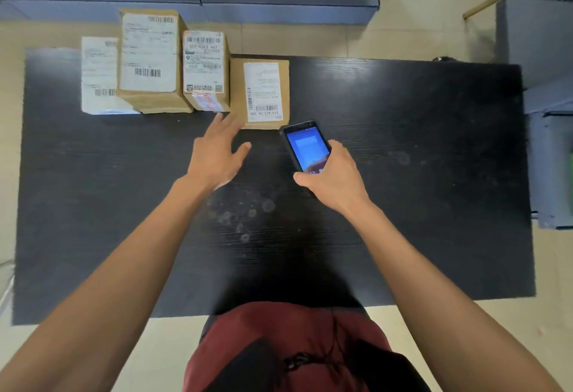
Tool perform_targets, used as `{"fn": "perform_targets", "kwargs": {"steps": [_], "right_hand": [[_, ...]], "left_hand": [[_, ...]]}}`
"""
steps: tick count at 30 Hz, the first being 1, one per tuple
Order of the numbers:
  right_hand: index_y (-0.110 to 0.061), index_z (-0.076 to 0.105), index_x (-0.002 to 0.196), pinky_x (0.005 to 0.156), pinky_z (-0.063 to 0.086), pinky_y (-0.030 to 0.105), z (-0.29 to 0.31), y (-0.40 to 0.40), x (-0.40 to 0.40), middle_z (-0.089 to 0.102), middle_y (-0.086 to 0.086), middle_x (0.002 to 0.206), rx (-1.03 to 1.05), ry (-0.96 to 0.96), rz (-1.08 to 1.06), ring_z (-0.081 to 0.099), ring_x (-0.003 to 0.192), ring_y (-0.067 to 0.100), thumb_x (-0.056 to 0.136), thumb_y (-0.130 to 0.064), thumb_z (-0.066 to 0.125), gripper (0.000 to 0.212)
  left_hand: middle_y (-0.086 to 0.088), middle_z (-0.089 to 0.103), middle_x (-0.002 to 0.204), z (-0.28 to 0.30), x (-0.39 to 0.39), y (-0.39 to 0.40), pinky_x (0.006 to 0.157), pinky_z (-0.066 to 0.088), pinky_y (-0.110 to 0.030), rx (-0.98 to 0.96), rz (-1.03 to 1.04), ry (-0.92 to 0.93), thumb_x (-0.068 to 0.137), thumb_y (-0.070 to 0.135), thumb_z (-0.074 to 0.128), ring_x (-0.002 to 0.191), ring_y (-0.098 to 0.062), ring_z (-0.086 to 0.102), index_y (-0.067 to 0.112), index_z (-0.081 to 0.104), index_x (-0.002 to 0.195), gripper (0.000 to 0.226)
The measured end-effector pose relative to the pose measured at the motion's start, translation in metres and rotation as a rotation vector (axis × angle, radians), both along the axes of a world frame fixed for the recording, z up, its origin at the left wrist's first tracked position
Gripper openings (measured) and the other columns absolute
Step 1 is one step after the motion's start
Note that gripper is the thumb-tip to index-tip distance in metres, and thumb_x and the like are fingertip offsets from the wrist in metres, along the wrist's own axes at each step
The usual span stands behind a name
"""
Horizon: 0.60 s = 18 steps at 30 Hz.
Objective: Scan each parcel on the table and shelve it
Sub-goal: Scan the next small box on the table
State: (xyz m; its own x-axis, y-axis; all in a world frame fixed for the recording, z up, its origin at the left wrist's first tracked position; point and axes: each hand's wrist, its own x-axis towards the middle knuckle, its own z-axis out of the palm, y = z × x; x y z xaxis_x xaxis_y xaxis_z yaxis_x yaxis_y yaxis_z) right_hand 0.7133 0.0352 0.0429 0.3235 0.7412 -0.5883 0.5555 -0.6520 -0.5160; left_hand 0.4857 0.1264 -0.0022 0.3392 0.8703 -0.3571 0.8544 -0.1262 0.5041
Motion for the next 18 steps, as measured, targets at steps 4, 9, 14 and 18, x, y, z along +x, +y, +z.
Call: {"fn": "perform_targets", "kwargs": {"steps": [4, 9, 14, 18], "right_hand": [[-0.013, 0.048, 0.133, 0.091, 0.053, 0.044, 0.005, 0.013, -0.016, 0.061, -0.005, 0.115, -0.052, -0.018, 0.051, 0.055, 0.114, 0.015, 0.064, -0.044, 0.078, 0.081], [-0.019, 0.051, 0.113, 0.081, 0.053, 0.042, 0.007, 0.02, -0.027, 0.062, -0.008, 0.105, -0.085, -0.049, 0.089, 0.057, 0.102, 0.013, 0.06, -0.046, 0.076, 0.064], [-0.015, 0.05, 0.128, 0.087, 0.054, 0.044, 0.014, 0.024, -0.035, 0.062, -0.007, 0.111, -0.106, -0.046, 0.095, 0.057, 0.106, 0.013, 0.056, -0.049, 0.074, 0.083], [-0.015, 0.051, 0.127, 0.087, 0.055, 0.044, 0.019, 0.025, -0.04, 0.062, -0.008, 0.109, -0.11, -0.047, 0.095, 0.058, 0.104, 0.013, 0.056, -0.049, 0.075, 0.082]], "left_hand": [[0.0, 0.018, 0.17, -0.012, -0.007, 0.003, 0.109, 0.038, -0.063, 0.0, -0.071, 0.073, 0.102, 0.034, 0.055, 0.157, -0.025, 0.011, 0.023, 0.041, 0.155, 0.056], [-0.004, 0.015, 0.17, -0.021, -0.011, 0.001, 0.107, 0.042, -0.059, 0.02, -0.093, 0.088, 0.102, 0.035, 0.056, 0.158, -0.026, 0.009, 0.018, 0.041, 0.155, 0.058], [-0.004, 0.012, 0.171, -0.025, -0.016, 0.001, 0.113, 0.037, -0.059, -0.005, -0.078, 0.103, 0.103, 0.037, 0.053, 0.158, -0.023, 0.005, 0.018, 0.038, 0.157, 0.058], [-0.005, 0.013, 0.171, -0.026, -0.018, 0.002, 0.115, 0.035, -0.06, -0.004, -0.068, 0.082, 0.104, 0.036, 0.053, 0.158, -0.023, 0.005, 0.019, 0.035, 0.158, 0.06]]}}
